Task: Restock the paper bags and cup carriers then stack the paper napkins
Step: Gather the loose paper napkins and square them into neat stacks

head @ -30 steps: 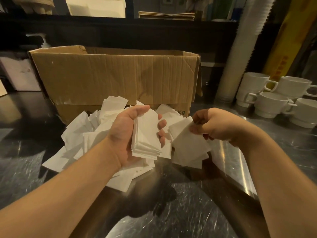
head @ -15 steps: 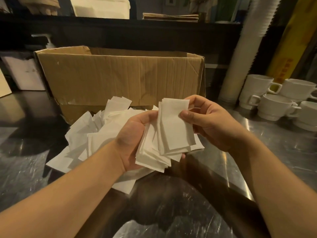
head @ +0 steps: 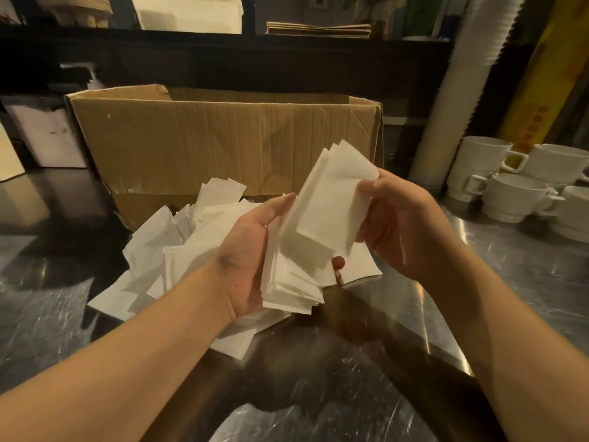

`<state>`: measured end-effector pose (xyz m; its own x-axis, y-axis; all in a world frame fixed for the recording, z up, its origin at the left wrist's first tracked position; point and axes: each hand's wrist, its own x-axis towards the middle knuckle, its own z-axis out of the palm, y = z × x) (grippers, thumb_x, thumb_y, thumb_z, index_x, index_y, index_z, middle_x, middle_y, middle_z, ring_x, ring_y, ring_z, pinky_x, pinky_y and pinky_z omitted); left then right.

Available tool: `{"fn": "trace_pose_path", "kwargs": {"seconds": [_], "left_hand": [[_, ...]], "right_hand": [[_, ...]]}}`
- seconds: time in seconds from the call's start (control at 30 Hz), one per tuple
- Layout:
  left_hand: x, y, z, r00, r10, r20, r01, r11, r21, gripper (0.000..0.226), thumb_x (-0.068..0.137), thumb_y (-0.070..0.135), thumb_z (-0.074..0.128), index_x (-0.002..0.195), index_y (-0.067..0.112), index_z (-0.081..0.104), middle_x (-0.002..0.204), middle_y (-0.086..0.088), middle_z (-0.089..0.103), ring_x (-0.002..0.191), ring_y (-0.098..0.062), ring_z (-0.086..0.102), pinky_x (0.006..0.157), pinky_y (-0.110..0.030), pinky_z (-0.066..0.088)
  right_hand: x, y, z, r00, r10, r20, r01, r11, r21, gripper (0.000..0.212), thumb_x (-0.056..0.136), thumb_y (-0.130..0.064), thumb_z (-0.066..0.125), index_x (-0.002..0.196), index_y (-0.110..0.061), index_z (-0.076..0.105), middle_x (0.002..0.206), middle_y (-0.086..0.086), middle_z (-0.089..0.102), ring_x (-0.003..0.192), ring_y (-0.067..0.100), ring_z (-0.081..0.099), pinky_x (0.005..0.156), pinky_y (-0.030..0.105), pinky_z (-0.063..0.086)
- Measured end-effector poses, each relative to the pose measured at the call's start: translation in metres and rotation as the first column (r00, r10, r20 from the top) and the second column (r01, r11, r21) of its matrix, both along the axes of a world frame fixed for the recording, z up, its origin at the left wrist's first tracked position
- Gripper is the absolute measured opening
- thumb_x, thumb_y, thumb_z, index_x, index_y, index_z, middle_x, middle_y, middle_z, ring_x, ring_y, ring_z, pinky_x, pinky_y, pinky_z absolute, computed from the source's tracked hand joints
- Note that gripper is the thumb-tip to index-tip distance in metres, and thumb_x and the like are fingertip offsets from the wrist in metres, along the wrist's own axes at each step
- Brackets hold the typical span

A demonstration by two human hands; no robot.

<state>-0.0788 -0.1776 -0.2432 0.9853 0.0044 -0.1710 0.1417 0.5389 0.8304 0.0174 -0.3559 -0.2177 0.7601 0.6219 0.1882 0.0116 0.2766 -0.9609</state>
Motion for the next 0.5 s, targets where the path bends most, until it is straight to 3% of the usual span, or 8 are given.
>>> {"fn": "trace_pose_path", "kwargs": {"seconds": [0.07,0.17,0.3,0.5], "left_hand": [[0.000,0.002,0.000,1.000,0.018,0.007,-0.018,1.000,-0.016,0.052,0.095,0.051,0.053,0.122,0.013,0.075,0.113,-0.017,0.071,0.099,-0.040,0.067,0.089,-0.049,0.055],[0.001,0.003,0.000,1.000,0.019,0.006,-0.019,0.999,-0.030,0.052,0.100,0.052,0.047,0.104,0.013,0.081,0.098,-0.011,0.075,0.082,-0.030,0.073,0.074,-0.037,0.062],[0.001,0.002,-0.002,0.998,-0.065,-0.010,0.064,0.997,-0.042,0.066,0.100,0.058,0.043,0.143,0.011,0.061,0.136,-0.018,0.067,0.117,-0.037,0.067,0.101,-0.051,0.053],[-0.001,-0.003,0.002,0.998,-0.059,0.025,0.060,0.998,-0.028,0.060,0.098,0.052,0.049,0.132,0.007,0.069,0.124,-0.022,0.070,0.107,-0.042,0.070,0.094,-0.053,0.055]], "right_hand": [[-0.002,-0.003,0.003,0.980,0.118,-0.161,-0.116,0.993,0.024,0.034,0.086,-0.023,0.063,0.117,-0.010,0.057,0.106,0.011,0.067,0.102,0.027,0.071,0.074,0.031,0.062],[-0.003,0.001,0.000,0.988,0.101,-0.117,-0.119,0.979,-0.163,0.043,0.088,-0.025,0.064,0.121,0.002,0.057,0.105,0.014,0.060,0.094,0.033,0.059,0.070,0.032,0.051],[-0.010,0.015,-0.005,0.998,-0.055,-0.034,0.036,0.913,-0.407,0.018,0.095,-0.019,0.067,0.104,-0.004,0.066,0.090,0.010,0.061,0.069,0.021,0.063,0.054,0.026,0.050],[-0.011,0.021,-0.007,0.972,-0.181,0.150,0.229,0.878,-0.420,0.021,0.096,-0.024,0.070,0.114,-0.016,0.063,0.101,0.004,0.068,0.066,0.015,0.067,0.054,0.026,0.052]]}}
